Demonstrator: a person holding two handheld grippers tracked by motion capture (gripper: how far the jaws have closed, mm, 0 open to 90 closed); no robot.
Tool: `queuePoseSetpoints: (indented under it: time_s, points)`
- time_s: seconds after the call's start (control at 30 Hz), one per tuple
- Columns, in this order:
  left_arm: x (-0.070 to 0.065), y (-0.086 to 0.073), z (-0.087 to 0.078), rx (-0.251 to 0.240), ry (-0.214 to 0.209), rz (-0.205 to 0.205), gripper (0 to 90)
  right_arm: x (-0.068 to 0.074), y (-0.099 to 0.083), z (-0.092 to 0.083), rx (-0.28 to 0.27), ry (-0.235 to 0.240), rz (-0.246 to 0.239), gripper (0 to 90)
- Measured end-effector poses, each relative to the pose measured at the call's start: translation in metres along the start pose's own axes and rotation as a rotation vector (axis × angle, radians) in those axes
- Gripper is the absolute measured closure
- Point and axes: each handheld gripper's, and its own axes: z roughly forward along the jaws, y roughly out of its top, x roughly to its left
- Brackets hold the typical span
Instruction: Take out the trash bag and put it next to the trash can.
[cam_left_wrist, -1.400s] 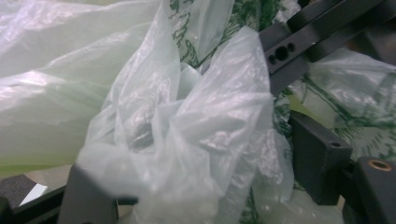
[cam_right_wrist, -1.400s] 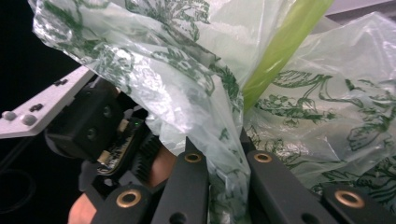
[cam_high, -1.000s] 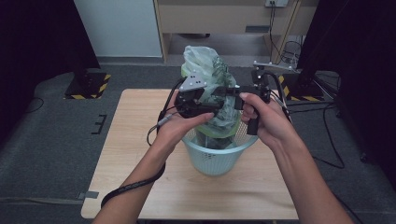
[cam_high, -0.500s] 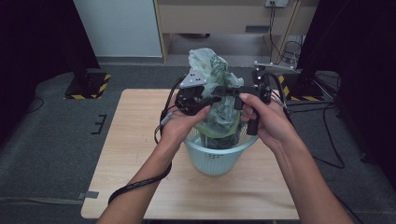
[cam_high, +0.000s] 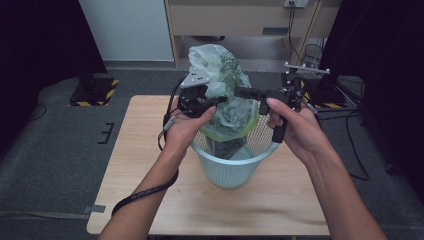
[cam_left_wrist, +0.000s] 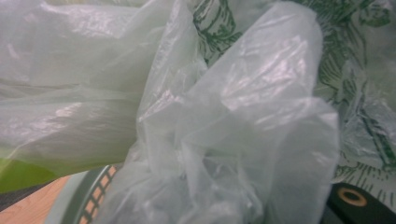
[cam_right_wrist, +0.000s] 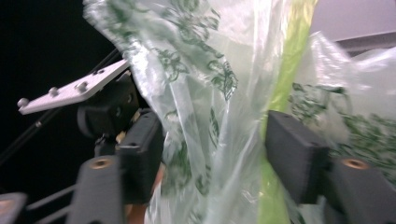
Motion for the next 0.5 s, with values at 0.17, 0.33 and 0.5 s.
queuePoseSetpoints:
  time_s: [0.17, 0.33, 0.5]
  points:
    - [0.006, -0.001, -0.004, -0.006, 0.007, -0.017, 89.5, 0.001, 0.001, -0.005, -0.056, -0.008, -0.054, 26.3]
    - [0.010, 0.001, -0.009, -0.019, 0.013, -0.020, 89.5, -0.003, 0.001, -0.010, -0.090, -0.027, -0.079, 13.7]
    - [0.012, 0.003, -0.014, -0.032, 0.019, -0.024, 89.5, -0.013, -0.001, -0.014, -0.129, -0.063, -0.080, 7.2]
